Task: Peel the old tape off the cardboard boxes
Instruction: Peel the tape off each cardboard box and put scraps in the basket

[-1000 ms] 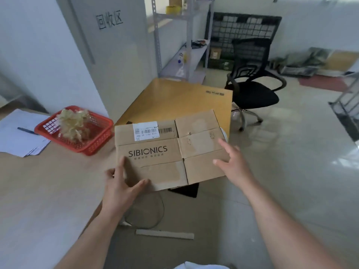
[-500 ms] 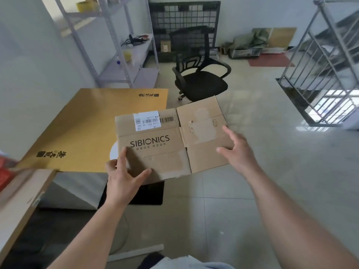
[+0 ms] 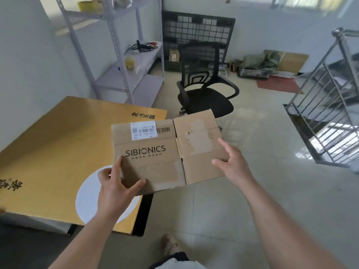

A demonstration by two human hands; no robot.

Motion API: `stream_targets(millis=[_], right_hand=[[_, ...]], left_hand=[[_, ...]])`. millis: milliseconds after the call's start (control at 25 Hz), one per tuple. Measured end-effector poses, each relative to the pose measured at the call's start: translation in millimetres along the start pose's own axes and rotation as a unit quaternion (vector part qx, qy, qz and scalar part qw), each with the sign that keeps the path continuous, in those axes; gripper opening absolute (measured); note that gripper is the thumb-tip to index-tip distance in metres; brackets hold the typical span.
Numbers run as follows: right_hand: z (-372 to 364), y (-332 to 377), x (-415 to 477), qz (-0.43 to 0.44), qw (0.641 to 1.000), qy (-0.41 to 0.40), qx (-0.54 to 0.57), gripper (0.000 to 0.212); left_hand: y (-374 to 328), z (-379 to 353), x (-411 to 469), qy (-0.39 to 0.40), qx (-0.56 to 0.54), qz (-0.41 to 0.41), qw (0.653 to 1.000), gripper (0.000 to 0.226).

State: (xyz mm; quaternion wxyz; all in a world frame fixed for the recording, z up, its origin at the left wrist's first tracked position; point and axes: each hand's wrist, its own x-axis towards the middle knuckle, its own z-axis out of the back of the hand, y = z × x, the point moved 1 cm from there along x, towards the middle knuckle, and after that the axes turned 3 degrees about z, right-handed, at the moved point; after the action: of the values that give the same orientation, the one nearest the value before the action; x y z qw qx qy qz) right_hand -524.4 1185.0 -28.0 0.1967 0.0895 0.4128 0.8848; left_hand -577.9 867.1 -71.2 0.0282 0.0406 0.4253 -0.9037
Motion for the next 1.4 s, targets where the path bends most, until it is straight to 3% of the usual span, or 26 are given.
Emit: stream_targets(millis=[240,440,520,600,880,1400], right_hand=[[-19.7,33.1,122.4,0.061,0.994,0.075,-0.048,0.070],[-48.9,36.3,161.2,0.069,0.987,0.128,-0.064,0.071],[-111.5,69.3,205.9,0.129,0.961,0.233,-0.078,0.071],[-122.0,68.8,218.0,0.127,0.959,0.238,-0.083,0.071],[-214.1,108.9,277.4,0.226,0.881,0.405,-0.090,0.069],[-329.2,143.1,353.6,0.361,0.771,0.501,-0.157,0.072]], left_hand=[[-11.0,-15.7,65.5,-0.046,-0.020,0.056,0.997,0.095],[3.8,-16.7,78.4,-0.049,-0.011,0.102,0.994,0.095],[27.2,-1.5,79.4,-0.143,-0.042,0.194,0.970,0.096],[26.3,-1.5,77.8,-0.137,-0.019,0.197,0.971,0.097],[40.0,-13.2,75.6,-0.240,-0.032,0.339,0.909,0.099],[28.0,-39.7,119.8,-0.297,-0.017,0.501,0.813,0.099]])
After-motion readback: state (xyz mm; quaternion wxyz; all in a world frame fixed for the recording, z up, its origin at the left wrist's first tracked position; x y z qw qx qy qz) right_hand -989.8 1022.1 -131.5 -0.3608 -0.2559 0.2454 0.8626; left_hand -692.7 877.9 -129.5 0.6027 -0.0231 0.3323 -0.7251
